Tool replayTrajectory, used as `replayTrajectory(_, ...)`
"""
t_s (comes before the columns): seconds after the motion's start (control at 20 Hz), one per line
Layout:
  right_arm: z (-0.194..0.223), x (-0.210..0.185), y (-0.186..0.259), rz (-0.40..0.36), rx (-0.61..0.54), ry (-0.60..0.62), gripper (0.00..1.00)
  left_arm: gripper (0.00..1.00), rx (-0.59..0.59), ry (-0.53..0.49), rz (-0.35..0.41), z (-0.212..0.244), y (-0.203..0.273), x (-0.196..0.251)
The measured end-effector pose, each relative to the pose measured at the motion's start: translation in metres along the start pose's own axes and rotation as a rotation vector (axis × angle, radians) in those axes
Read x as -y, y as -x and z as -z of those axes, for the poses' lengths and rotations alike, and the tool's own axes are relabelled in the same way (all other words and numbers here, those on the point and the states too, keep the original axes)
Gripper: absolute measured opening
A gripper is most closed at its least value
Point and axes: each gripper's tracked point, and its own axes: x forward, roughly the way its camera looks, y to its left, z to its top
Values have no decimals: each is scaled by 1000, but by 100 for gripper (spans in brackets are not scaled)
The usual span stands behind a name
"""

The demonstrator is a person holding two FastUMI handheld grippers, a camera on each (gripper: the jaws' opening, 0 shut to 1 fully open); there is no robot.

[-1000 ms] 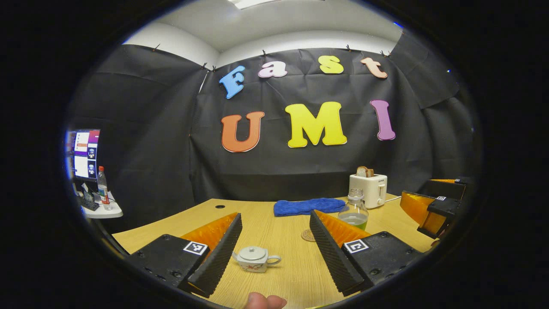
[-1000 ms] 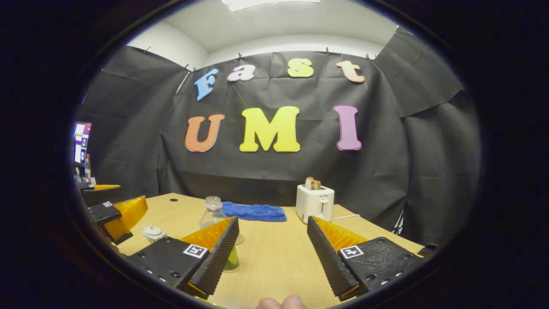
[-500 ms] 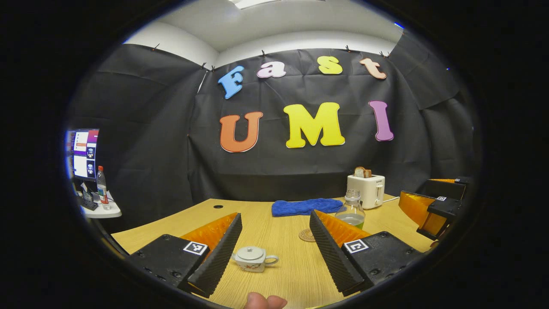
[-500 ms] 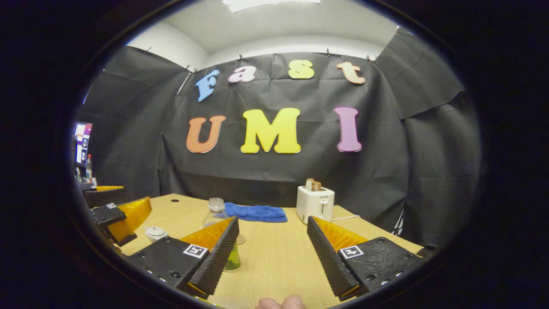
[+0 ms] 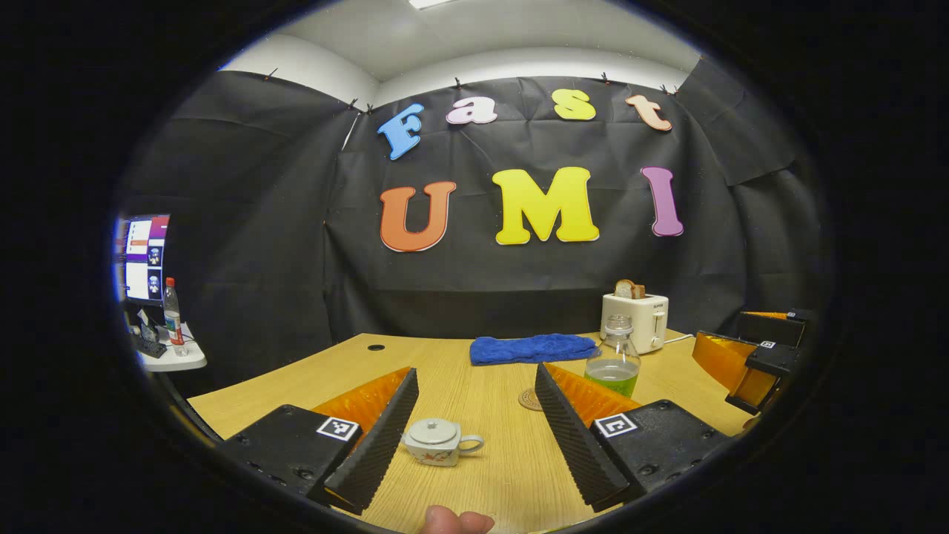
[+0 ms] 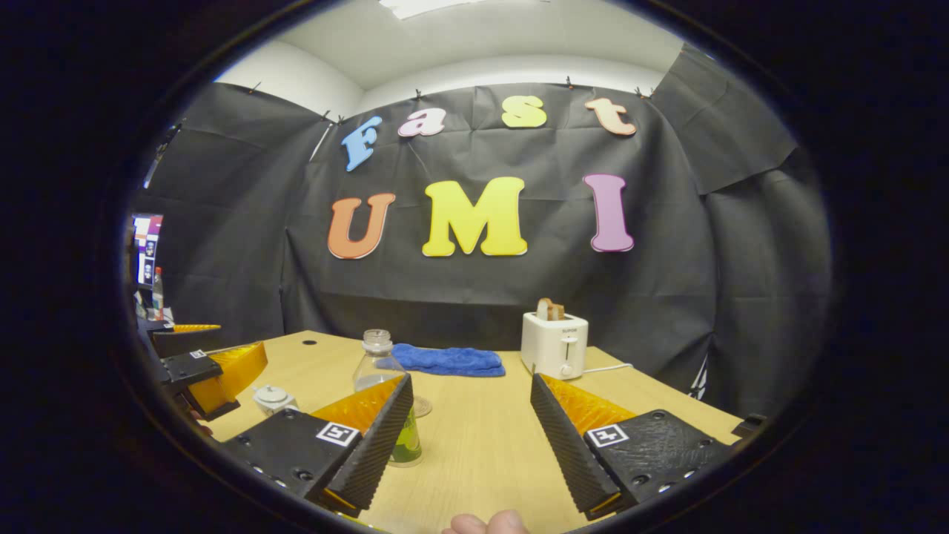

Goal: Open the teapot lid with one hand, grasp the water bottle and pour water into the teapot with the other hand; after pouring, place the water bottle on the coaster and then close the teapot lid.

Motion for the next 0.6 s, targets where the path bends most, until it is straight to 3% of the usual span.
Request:
replayTrajectory(0.35,23,3,-6,-22,-53,0,96,99,-117,18,-37,48,-10,-34)
replayTrajectory(0.6,31,14,-9,-4,-75,8,95,96,-217,29,-16,75,-41,-42)
